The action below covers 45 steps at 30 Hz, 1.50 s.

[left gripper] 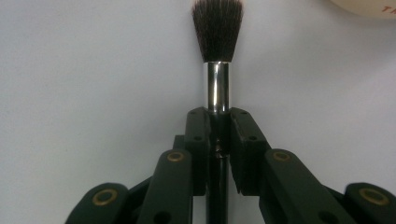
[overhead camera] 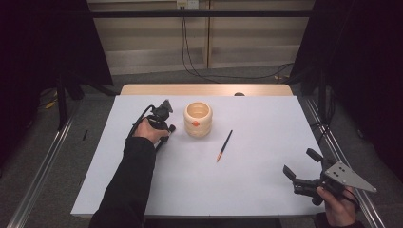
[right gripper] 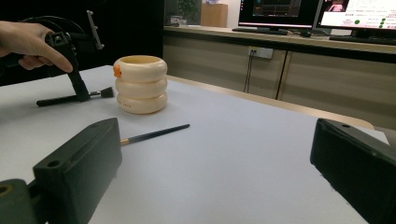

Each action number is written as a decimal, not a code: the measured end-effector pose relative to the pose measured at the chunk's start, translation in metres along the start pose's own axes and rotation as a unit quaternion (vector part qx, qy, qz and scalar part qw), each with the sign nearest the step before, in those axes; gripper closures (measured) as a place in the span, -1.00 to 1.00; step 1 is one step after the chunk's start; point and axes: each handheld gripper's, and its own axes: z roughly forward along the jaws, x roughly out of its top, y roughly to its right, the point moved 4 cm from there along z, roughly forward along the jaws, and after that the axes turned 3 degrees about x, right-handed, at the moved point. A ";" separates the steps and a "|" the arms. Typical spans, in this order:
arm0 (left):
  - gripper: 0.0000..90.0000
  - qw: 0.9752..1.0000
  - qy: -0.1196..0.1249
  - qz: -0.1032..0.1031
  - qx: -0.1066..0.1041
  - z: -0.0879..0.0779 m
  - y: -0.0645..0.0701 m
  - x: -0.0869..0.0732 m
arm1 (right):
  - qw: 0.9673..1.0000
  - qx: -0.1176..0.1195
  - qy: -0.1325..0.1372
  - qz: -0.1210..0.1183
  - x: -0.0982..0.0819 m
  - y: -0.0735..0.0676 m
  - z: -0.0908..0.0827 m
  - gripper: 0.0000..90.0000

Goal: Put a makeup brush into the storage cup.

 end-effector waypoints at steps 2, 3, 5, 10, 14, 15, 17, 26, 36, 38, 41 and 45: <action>0.75 1.000 0.005 -0.004 0.001 -0.001 -0.001 -0.001 | 1.000 -0.001 0.001 0.001 0.000 0.000 0.001 -0.96; 0.75 1.000 0.006 -0.006 -0.001 -0.001 -0.001 -0.002 | 1.000 0.000 0.001 0.002 0.000 0.000 0.001 -0.96; 0.75 1.000 0.007 -0.011 -0.003 -0.001 -0.002 -0.003 | 1.000 -0.002 0.001 0.002 0.000 0.000 0.001 -0.96; 0.75 1.000 0.017 -0.020 -0.009 -0.003 -0.003 -0.006 | 1.000 -0.002 0.002 0.001 0.000 0.000 0.002 -0.96; 0.75 0.999 0.035 -0.015 -0.011 -0.009 -0.006 -0.007 | 1.000 -0.002 0.002 0.001 0.000 0.000 0.002 -0.96; 0.75 0.999 0.039 -0.023 -0.012 -0.009 -0.006 -0.008 | 1.000 -0.002 0.002 0.001 0.000 0.000 0.002 -0.96; 0.75 0.999 0.042 -0.020 -0.010 -0.011 -0.006 -0.008 | 1.000 -0.003 0.001 0.001 0.000 0.000 0.002 -0.96; 0.75 0.995 0.092 -0.022 -0.015 -0.026 -0.006 -0.009 | 1.000 -0.004 0.001 0.001 0.000 0.000 0.002 -0.96; 0.75 0.992 0.122 -0.020 -0.017 -0.037 -0.005 -0.013 | 1.000 -0.005 0.001 0.002 0.000 0.000 0.002 -0.96; 0.75 0.991 0.129 -0.020 -0.020 -0.037 -0.005 -0.014 | 1.000 -0.005 0.001 0.002 0.000 0.000 0.002 -0.96; 0.75 0.990 0.138 -0.022 -0.020 -0.038 -0.005 -0.015 | 1.000 -0.005 0.000 0.002 0.000 0.000 0.002 -0.96; 0.75 0.988 0.153 -0.015 -0.019 -0.043 -0.008 -0.018 | 1.000 -0.004 0.001 0.002 0.000 0.000 0.002 -0.96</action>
